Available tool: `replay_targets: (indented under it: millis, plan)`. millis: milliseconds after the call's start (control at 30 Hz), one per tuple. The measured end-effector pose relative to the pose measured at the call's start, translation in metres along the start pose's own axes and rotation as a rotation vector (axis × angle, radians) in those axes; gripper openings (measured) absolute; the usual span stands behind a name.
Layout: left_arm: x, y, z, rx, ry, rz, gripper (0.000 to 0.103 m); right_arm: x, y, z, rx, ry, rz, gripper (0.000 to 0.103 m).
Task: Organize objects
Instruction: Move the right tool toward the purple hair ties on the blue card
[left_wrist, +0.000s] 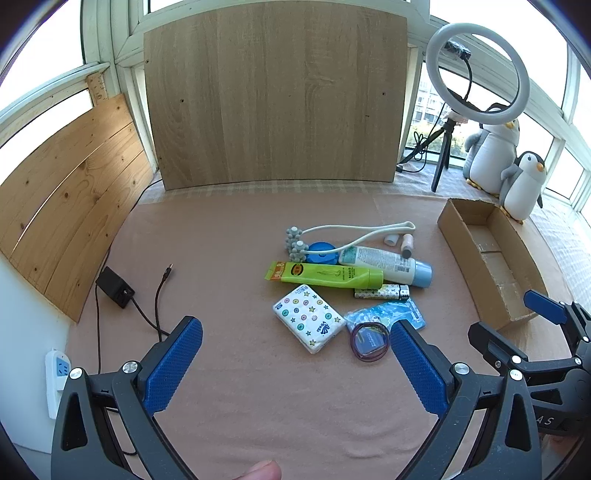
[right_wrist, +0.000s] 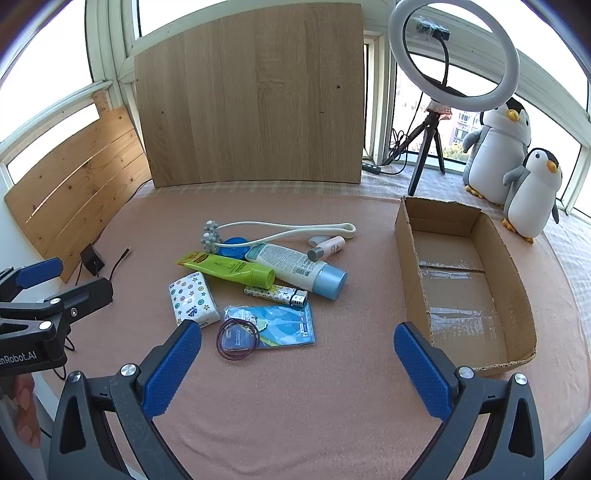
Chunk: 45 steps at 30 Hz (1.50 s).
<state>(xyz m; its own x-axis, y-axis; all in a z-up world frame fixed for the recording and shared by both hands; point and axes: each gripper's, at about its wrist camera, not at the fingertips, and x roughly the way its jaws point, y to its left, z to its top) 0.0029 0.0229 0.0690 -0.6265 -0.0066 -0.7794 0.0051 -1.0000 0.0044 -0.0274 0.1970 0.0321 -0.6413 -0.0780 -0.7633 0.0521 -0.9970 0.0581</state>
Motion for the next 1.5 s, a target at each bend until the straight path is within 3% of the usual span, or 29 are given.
replay_targets:
  millis: [1500]
  plan:
    - [-0.0015,0.0015,-0.008,0.0,0.017,0.012,0.103,0.0008,0.0008,-0.0039,0.003,0.001,-0.001,0.103]
